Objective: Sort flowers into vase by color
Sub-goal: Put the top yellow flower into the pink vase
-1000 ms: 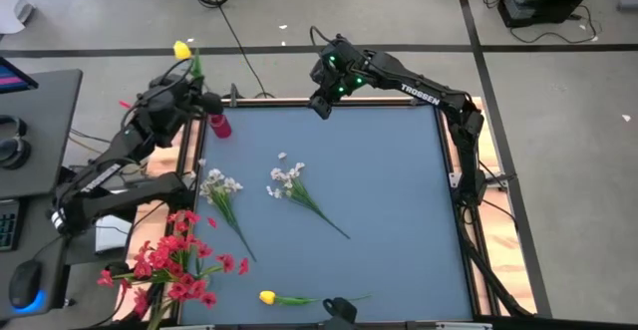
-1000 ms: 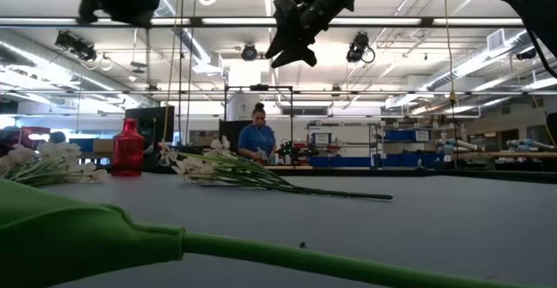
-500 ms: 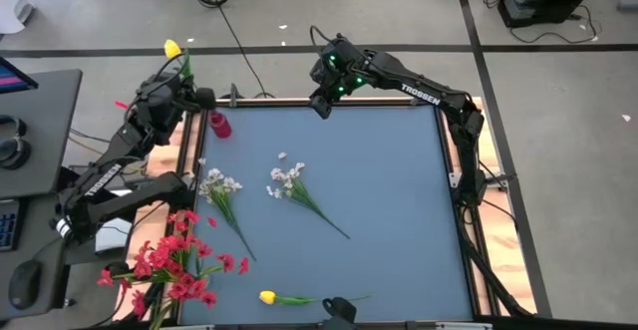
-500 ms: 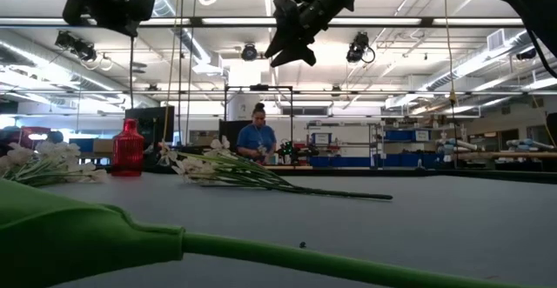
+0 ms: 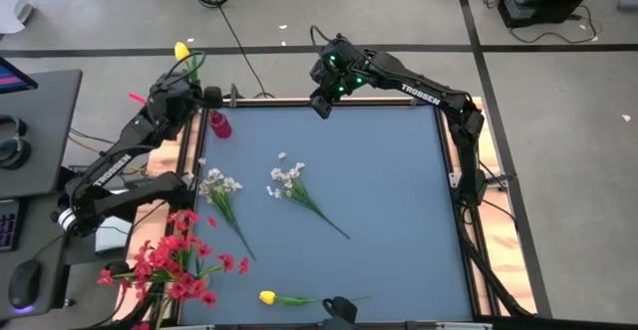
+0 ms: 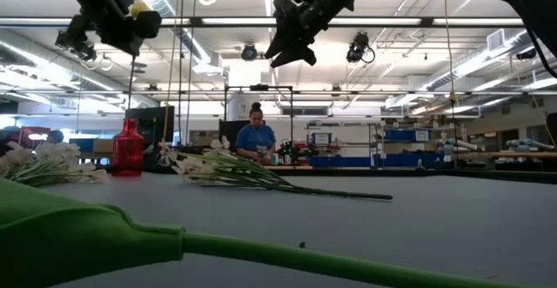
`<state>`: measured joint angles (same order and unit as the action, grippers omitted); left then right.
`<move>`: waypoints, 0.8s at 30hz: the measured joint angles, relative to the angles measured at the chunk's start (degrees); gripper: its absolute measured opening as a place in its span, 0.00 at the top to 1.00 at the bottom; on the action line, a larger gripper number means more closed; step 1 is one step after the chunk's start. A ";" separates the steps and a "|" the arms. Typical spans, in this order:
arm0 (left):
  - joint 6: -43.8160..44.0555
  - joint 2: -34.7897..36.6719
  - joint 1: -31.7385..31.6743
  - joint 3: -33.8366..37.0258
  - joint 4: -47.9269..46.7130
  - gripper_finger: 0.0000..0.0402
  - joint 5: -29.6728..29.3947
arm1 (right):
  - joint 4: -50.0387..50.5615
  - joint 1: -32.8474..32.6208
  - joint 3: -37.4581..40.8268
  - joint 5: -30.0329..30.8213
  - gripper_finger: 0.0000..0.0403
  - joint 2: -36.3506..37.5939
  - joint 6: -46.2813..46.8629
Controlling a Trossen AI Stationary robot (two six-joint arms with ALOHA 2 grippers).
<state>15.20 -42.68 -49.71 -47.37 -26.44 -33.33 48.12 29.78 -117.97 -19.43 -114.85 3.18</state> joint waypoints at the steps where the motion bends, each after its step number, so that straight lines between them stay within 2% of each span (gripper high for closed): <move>1: 1.23 -0.65 0.00 0.00 -0.54 0.95 -0.01 | 0.13 0.00 0.00 0.08 0.59 0.00 0.12; 10: 8.97 -2.35 0.00 0.00 -7.01 0.71 1.54 | 3.49 0.02 0.00 0.10 0.59 0.00 0.90; 17: 10.30 0.21 0.07 -0.02 -11.33 0.52 10.04 | 4.52 -0.12 0.00 -0.12 0.59 0.00 0.80; 24: 11.12 3.40 0.07 -0.02 -13.38 0.47 19.81 | 4.31 -0.79 -0.02 -0.16 0.59 0.00 0.24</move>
<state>26.32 -39.28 -49.65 -47.40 -39.82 -13.52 52.42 28.99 -117.99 -19.59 -114.85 3.42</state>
